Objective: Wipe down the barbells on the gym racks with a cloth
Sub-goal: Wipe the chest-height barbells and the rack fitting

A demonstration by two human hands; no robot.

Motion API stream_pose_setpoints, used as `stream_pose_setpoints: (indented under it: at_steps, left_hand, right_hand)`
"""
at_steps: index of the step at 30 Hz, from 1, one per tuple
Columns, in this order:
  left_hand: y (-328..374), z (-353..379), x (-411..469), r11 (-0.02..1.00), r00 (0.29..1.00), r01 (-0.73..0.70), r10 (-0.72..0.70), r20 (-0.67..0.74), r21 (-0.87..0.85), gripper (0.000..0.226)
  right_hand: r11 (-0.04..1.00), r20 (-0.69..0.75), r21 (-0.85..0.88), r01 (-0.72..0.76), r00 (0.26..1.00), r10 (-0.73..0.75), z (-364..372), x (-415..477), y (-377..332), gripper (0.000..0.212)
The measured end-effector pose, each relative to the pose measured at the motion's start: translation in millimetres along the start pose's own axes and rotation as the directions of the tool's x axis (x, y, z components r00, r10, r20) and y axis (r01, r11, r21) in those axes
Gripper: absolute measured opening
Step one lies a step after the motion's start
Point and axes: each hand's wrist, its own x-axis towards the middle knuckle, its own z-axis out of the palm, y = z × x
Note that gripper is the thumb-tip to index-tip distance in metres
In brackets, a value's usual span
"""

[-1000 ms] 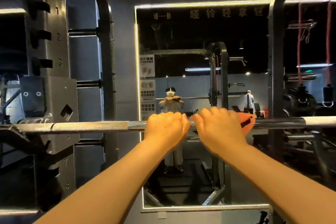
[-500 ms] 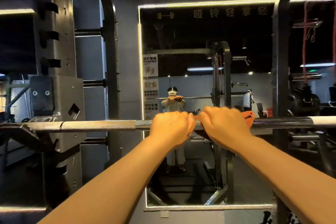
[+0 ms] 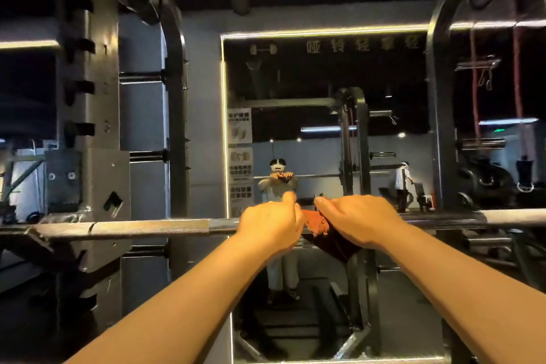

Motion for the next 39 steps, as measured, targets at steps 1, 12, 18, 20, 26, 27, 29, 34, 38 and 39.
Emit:
stream_pose_setpoints:
  at_steps: [1,12,18,20,26,27,29,34,38,39]
  left_hand:
    - [6.6,-3.8,3.0,0.999,0.999,-0.016,0.015,-0.044,-0.044,0.035]
    - [34.6,20.2,5.7,0.965,0.957,-0.256,0.260,-0.125,0.049,0.049]
    - [24.2,20.2,2.6,0.958,0.951,-0.249,0.270,-0.154,0.141,0.044]
    - [12.3,17.2,0.1,0.956,0.949,-0.245,0.271,-0.162,0.163,0.042]
    - [-31.2,10.2,-6.0,0.997,0.980,-0.006,0.021,-0.200,0.074,0.035]
    - [-30.7,8.7,-5.0,1.000,0.981,0.006,-0.004,-0.194,0.013,0.036]
    - [-14.0,4.9,-0.4,0.997,0.987,-0.037,0.025,-0.160,-0.070,0.036]
    - [27.8,25.9,0.3,0.982,0.947,-0.169,0.185,-0.261,0.082,0.041]
    - [-7.2,52.4,-16.5,0.946,0.858,-0.259,0.317,-0.405,0.193,0.042]
    - [-21.5,59.4,-19.4,0.941,0.844,-0.251,0.327,-0.426,0.225,0.051]
  right_hand:
    - [1.000,0.005,-0.001,-0.007,1.000,0.007,-1.7,0.2,0.1,0.074]
    - [0.614,0.023,0.776,-0.141,0.980,0.196,-23.0,8.0,34.0,0.032]
    - [0.965,-0.045,0.235,-0.121,0.990,0.135,4.4,7.3,54.2,0.074]
    - [0.917,-0.026,0.365,-0.159,0.983,0.181,4.0,13.1,58.2,0.085]
    - [0.942,0.000,0.291,-0.164,0.985,0.172,7.7,12.4,54.0,0.087]
    - [0.968,-0.026,0.200,-0.148,0.987,0.157,9.2,12.2,50.9,0.083]
    - [0.983,-0.057,0.140,-0.120,0.990,0.129,8.8,12.9,47.4,0.080]
    - [0.985,-0.065,0.131,-0.116,0.990,0.125,10.2,12.2,52.1,0.075]
    - [0.980,-0.084,0.154,-0.128,0.986,0.142,9.6,9.9,50.0,0.073]
    - [0.981,-0.096,0.153,-0.122,0.986,0.137,7.6,7.8,47.3,0.072]
